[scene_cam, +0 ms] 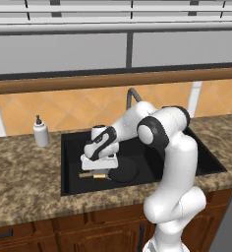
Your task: Pick the pan and sponge and place them into the sink. Then turn on the water.
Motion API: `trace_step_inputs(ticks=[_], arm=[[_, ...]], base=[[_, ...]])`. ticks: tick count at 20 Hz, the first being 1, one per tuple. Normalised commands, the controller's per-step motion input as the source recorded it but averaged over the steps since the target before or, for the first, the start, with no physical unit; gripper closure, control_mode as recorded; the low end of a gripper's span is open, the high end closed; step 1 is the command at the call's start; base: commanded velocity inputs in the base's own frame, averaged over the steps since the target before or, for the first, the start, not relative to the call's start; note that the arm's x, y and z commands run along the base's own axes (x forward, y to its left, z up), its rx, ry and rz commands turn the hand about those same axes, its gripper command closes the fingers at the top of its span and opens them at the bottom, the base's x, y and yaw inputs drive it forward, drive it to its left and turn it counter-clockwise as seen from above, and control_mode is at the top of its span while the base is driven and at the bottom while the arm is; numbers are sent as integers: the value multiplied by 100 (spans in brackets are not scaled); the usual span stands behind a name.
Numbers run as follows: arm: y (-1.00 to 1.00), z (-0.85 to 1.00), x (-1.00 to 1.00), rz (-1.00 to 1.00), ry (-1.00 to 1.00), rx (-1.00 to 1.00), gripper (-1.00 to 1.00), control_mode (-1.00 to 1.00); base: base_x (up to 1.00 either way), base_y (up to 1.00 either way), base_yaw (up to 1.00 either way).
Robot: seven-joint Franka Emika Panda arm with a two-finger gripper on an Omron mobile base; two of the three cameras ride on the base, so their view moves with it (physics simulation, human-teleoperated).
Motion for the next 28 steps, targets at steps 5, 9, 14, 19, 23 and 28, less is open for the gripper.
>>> trace_step_inputs(ticks=[5,9,14,19,23,28], arm=[[1,-2,25,3,0,0,-100,-100],[0,0,24,5,0,1,-100,-100],[0,11,1,8,-6,4,-100,-100],[0,74,-48,14,-23,1,-100,-100],[0,100,-87,21,-35,4,-100,-100],[-9,100,-93,20,-35,15,-100,-100]], base=[[0,0,0],[0,0,0],[0,0,0],[0,0,0],[0,0,0],[0,0,0]])
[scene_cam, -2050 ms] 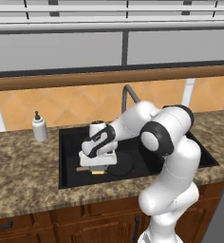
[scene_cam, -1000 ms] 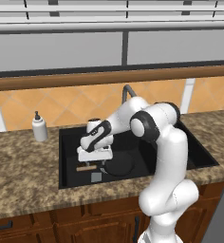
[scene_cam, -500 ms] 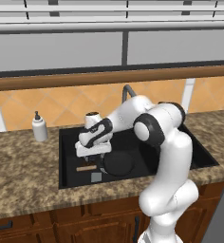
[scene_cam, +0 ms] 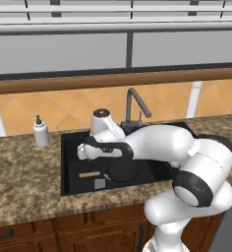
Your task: Pick the pan and sponge and place them into the sink. Then turn on the water.
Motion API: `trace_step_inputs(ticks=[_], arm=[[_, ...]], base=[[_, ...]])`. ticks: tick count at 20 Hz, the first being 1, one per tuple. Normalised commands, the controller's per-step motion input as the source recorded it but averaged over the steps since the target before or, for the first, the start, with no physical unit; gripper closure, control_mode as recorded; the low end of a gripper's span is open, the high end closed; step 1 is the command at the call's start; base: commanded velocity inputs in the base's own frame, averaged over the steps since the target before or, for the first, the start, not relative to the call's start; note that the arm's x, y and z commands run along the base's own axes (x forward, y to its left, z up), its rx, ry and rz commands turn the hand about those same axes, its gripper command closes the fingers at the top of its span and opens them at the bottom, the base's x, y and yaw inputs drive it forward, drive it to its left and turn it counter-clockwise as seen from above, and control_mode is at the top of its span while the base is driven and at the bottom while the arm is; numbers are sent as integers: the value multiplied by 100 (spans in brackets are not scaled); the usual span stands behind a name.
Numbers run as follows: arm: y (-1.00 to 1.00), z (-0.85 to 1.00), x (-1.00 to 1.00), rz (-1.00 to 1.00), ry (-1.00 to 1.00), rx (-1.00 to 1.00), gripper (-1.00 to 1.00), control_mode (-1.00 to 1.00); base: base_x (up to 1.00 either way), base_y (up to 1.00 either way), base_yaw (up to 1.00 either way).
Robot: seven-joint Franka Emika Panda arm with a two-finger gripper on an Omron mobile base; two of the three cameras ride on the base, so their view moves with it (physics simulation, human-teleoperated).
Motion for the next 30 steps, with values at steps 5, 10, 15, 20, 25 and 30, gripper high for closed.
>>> trace_step_inputs(ticks=[5,10,15,20,25,30], arm=[[-32,100,-62,10,-27,28,-100,-100],[-32,100,-44,3,-26,26,-100,-100],[-44,100,-70,0,-19,12,-100,-100],[-67,100,-43,-2,0,6,-100,-100],[-100,85,0,-6,19,29,-100,-100],[-100,38,28,-3,28,47,-100,-100]], base=[[0,0,0],[0,0,0],[0,0,0],[0,0,0],[0,0,0],[0,0,0]])
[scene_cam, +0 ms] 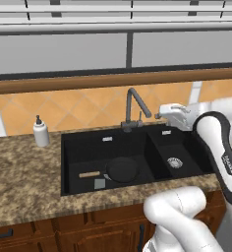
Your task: Pick the pan and sponge and place them into the sink. Then turn on the water.
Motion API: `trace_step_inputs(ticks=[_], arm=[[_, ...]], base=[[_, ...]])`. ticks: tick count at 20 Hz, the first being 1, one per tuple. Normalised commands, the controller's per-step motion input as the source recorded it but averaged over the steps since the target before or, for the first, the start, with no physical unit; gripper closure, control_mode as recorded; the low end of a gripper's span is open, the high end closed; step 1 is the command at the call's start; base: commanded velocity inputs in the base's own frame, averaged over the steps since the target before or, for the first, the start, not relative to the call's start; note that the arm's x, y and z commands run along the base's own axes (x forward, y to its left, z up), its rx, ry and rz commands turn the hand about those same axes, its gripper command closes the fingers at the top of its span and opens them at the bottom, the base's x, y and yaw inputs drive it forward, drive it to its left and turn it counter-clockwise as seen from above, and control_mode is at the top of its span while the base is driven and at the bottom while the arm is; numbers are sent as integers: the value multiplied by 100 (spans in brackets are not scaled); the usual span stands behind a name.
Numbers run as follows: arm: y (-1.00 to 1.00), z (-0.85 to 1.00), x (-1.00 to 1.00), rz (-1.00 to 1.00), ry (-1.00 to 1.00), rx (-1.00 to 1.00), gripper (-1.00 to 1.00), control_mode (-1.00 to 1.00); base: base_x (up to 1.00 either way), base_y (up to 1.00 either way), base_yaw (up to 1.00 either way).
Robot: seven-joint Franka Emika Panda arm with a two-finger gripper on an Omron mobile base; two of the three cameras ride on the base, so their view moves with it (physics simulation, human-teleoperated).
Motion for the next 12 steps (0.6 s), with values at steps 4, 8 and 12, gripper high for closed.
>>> trace_step_inputs(ticks=[4,8,12], arm=[[-100,1,46,0,25,47,-100,-100],[-88,-27,46,-1,13,20,-100,-100],[-11,-65,56,-1,0,-2,-100,-100]], base=[[0,0,0],[0,0,0],[0,0,0]])
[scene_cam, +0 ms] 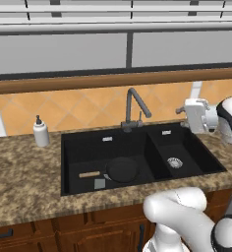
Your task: Pick the pan and sponge and place them into the sink. Then turn on the water.
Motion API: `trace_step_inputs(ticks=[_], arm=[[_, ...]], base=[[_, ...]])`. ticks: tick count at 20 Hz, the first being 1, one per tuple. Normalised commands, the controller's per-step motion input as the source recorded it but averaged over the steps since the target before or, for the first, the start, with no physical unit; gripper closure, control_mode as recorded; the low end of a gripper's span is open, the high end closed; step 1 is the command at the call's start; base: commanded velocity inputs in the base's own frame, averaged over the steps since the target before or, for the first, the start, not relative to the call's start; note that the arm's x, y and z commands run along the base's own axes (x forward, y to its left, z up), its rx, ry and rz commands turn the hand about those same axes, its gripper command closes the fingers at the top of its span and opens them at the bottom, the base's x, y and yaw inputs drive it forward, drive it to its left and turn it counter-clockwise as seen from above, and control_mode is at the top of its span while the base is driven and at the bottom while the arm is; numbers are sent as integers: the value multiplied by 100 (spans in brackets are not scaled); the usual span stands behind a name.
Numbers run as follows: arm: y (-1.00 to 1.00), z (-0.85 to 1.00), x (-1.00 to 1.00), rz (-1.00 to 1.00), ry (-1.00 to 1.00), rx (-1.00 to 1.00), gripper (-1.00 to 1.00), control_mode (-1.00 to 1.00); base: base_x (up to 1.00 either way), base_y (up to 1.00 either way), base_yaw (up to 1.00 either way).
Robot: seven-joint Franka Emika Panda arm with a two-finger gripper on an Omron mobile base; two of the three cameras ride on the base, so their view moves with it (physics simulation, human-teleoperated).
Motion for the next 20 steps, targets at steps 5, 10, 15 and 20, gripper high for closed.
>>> trace_step_inputs(ticks=[5,10,15,20], arm=[[0,-53,77,0,7,-2,-100,-100],[0,-56,87,0,9,0,-100,-100],[-15,-53,94,0,11,0,-100,-100],[-22,-32,49,0,5,0,-100,-100]], base=[[0,0,0],[0,0,0],[0,0,0],[0,0,0]])
